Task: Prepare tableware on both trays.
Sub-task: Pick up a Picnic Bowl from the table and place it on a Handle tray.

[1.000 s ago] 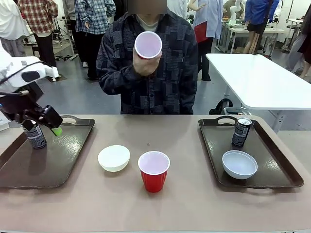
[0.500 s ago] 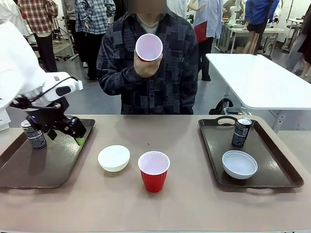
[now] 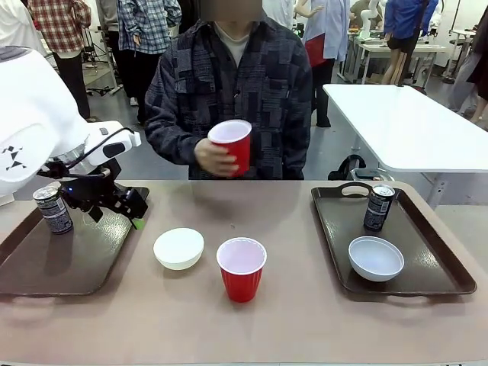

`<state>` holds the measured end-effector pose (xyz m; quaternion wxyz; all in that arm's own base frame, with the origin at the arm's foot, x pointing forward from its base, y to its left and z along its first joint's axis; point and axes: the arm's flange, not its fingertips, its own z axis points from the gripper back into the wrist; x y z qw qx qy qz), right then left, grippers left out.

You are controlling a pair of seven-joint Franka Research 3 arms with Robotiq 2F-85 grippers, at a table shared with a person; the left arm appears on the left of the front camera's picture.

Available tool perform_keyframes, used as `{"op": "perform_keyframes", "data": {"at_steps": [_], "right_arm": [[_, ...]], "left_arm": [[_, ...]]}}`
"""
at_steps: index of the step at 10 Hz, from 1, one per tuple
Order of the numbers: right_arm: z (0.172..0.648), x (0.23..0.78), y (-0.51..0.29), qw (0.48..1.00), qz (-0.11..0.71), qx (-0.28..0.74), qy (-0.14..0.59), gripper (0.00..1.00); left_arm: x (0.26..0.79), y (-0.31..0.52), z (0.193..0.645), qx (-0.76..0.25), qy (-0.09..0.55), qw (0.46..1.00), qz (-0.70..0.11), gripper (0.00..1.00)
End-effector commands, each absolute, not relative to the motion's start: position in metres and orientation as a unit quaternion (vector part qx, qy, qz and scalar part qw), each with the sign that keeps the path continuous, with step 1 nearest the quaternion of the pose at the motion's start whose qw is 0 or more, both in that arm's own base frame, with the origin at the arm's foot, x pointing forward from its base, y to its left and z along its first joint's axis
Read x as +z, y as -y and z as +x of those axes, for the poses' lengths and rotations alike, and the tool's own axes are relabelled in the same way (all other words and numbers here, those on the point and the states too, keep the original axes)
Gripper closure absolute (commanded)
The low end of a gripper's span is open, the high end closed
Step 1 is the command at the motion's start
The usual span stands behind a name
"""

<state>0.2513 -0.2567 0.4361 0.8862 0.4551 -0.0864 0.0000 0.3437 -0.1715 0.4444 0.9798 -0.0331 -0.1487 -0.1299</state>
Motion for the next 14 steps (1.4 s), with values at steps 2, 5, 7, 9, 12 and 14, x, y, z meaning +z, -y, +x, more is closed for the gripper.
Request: {"op": "perform_keyframes", "data": {"at_steps": [2, 5, 7, 9, 12, 14], "right_arm": [[0.251, 0.434, 0.256, 0.883, 0.462, -0.002, 0.088, 0.0], [0.251, 0.434, 0.256, 0.883, 0.462, -0.002, 0.088, 0.0], [0.251, 0.434, 0.256, 0.883, 0.462, -0.002, 0.088, 0.0], [0.251, 0.434, 0.256, 0.883, 0.462, -0.002, 0.088, 0.0], [0.251, 0.434, 0.256, 0.883, 0.462, -0.002, 0.088, 0.0], [0.251, 0.434, 0.256, 0.883, 0.462, -0.002, 0.088, 0.0]], "left_arm": [[0.444, 0.137, 0.338, -0.15, 0.149, 0.976, -0.048, 0.0], [0.474, 0.056, 0.267, -0.212, 0.119, 0.968, -0.06, 0.0], [0.477, 0.042, 0.262, -0.206, 0.12, 0.969, -0.064, 0.0], [0.475, 0.04, 0.267, -0.201, 0.117, 0.97, -0.066, 0.0], [0.475, 0.04, 0.27, -0.2, 0.117, 0.971, -0.065, 0.0], [0.47, 0.056, 0.28, -0.188, 0.122, 0.973, -0.064, 0.0]]}}
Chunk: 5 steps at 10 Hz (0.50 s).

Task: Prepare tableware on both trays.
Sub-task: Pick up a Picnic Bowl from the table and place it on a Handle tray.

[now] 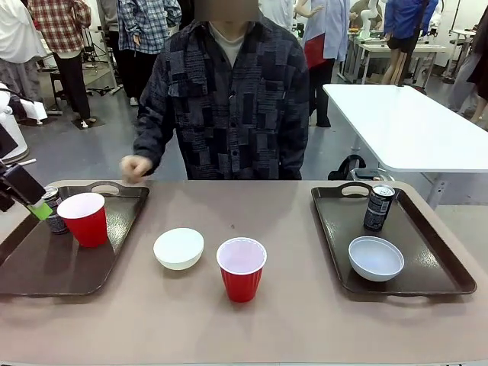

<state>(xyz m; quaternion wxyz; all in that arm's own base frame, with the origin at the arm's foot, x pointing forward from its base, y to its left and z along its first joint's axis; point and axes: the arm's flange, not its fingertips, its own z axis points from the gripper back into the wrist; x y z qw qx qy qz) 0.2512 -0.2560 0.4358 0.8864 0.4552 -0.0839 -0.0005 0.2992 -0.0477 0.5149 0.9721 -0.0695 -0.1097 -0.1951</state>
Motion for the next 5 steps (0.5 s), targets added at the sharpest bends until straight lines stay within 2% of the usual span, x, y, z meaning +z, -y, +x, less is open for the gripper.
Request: {"op": "perform_keyframes", "data": {"at_steps": [1, 5], "right_arm": [[0.251, 0.434, 0.256, 0.883, 0.462, -0.002, 0.088, 0.0], [0.251, 0.434, 0.256, 0.883, 0.462, -0.002, 0.088, 0.0]], "left_arm": [[0.462, 0.075, 0.29, -0.18, 0.125, 0.974, -0.053, 0.0], [0.436, 0.147, 0.317, -0.141, 0.138, 0.98, -0.013, 0.0]]}}
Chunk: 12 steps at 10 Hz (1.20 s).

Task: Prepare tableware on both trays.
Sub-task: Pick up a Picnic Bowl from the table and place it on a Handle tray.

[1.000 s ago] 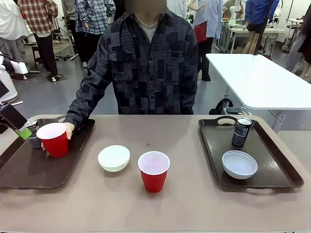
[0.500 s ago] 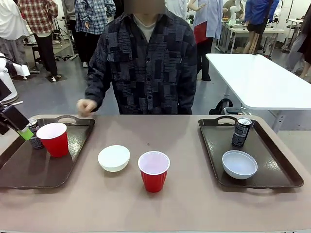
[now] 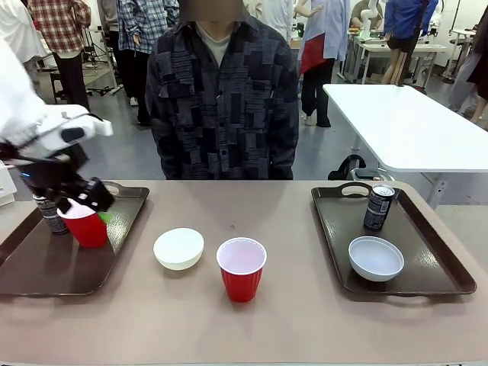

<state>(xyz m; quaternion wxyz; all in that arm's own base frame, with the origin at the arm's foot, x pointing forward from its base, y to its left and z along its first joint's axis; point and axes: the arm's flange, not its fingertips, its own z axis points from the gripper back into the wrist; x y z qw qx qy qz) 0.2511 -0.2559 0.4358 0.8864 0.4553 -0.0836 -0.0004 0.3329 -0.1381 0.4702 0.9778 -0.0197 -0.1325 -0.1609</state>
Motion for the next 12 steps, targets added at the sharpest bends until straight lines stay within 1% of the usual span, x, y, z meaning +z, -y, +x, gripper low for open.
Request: {"op": "perform_keyframes", "data": {"at_steps": [1, 4, 6, 7, 8, 11, 12], "right_arm": [[0.251, 0.434, 0.256, 0.883, 0.462, -0.002, 0.088, 0.0], [0.251, 0.434, 0.256, 0.883, 0.462, -0.002, 0.088, 0.0], [0.251, 0.434, 0.256, 0.883, 0.462, -0.002, 0.088, 0.0], [0.251, 0.434, 0.256, 0.883, 0.462, -0.002, 0.088, 0.0], [0.251, 0.434, 0.256, 0.883, 0.462, -0.002, 0.088, 0.0], [0.251, 0.434, 0.256, 0.883, 0.462, -0.002, 0.088, 0.0], [0.251, 0.434, 0.256, 0.883, 0.462, -0.002, 0.088, 0.0]], "left_arm": [[0.423, 0.168, 0.319, -0.138, 0.138, 0.981, -0.008, 0.0], [0.39, 0.202, 0.337, -0.126, 0.152, 0.98, 0.003, 0.0], [0.37, 0.208, 0.348, -0.116, 0.148, 0.982, -0.014, 0.0], [0.382, 0.192, 0.344, -0.143, 0.13, 0.98, -0.052, 0.0], [0.39, 0.213, 0.353, -0.143, 0.135, 0.98, -0.021, 0.0], [0.385, 0.21, 0.358, -0.142, 0.131, 0.981, -0.029, 0.0], [0.369, 0.217, 0.366, -0.129, 0.11, 0.984, -0.047, 0.0]]}}
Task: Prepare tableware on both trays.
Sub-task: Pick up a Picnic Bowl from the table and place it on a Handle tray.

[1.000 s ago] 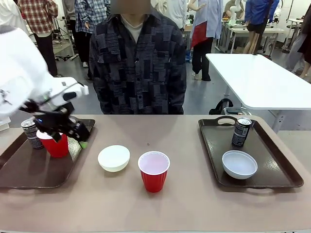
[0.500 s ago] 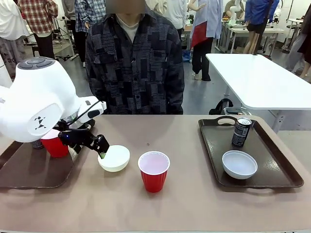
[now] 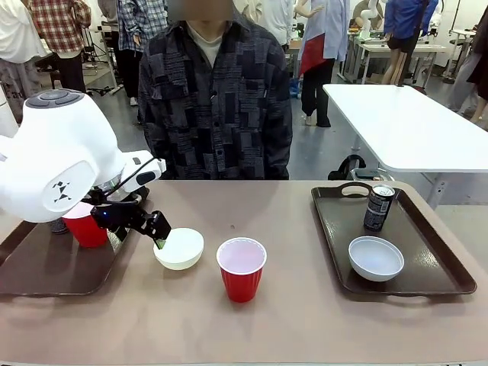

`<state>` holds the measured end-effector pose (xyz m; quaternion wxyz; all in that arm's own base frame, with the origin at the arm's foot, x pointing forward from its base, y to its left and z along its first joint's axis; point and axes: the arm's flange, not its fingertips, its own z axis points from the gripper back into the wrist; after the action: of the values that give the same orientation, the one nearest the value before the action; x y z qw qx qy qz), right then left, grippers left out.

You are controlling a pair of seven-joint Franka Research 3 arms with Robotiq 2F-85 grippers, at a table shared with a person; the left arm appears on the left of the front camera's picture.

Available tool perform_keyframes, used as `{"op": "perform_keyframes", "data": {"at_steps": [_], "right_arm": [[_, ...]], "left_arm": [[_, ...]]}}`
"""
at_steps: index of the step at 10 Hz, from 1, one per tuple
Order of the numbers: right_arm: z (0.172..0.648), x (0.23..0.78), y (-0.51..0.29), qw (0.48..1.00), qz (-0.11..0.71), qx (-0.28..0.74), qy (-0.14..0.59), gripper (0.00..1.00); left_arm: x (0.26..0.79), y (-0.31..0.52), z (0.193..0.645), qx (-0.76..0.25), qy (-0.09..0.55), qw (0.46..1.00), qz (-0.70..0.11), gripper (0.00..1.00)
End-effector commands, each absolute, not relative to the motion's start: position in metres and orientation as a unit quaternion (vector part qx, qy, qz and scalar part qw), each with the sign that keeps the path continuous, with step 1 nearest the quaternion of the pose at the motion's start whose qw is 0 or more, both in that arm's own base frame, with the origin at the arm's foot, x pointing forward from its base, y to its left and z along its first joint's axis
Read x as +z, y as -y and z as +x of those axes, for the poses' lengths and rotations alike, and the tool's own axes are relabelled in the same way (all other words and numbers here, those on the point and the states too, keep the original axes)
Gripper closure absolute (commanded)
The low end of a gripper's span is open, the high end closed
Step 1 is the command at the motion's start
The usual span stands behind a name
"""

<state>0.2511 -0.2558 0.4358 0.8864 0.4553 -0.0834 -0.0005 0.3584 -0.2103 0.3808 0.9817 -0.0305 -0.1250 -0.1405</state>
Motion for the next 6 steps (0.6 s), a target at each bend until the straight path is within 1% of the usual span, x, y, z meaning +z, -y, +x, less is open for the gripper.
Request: {"op": "perform_keyframes", "data": {"at_steps": [1, 4, 5, 6], "right_arm": [[0.251, 0.434, 0.256, 0.883, 0.462, -0.002, 0.088, 0.0], [0.251, 0.434, 0.256, 0.883, 0.462, -0.002, 0.088, 0.0], [0.251, 0.434, 0.256, 0.883, 0.462, -0.002, 0.088, 0.0], [0.251, 0.434, 0.256, 0.883, 0.462, -0.002, 0.088, 0.0]], "left_arm": [[0.357, 0.223, 0.373, -0.127, 0.102, 0.985, -0.053, 0.0], [0.347, 0.227, 0.388, -0.098, 0.137, 0.983, -0.076, 0.0], [0.346, 0.228, 0.391, -0.092, 0.142, 0.983, -0.07, 0.59], [0.345, 0.229, 0.391, -0.09, 0.138, 0.985, -0.059, 0.59]]}}
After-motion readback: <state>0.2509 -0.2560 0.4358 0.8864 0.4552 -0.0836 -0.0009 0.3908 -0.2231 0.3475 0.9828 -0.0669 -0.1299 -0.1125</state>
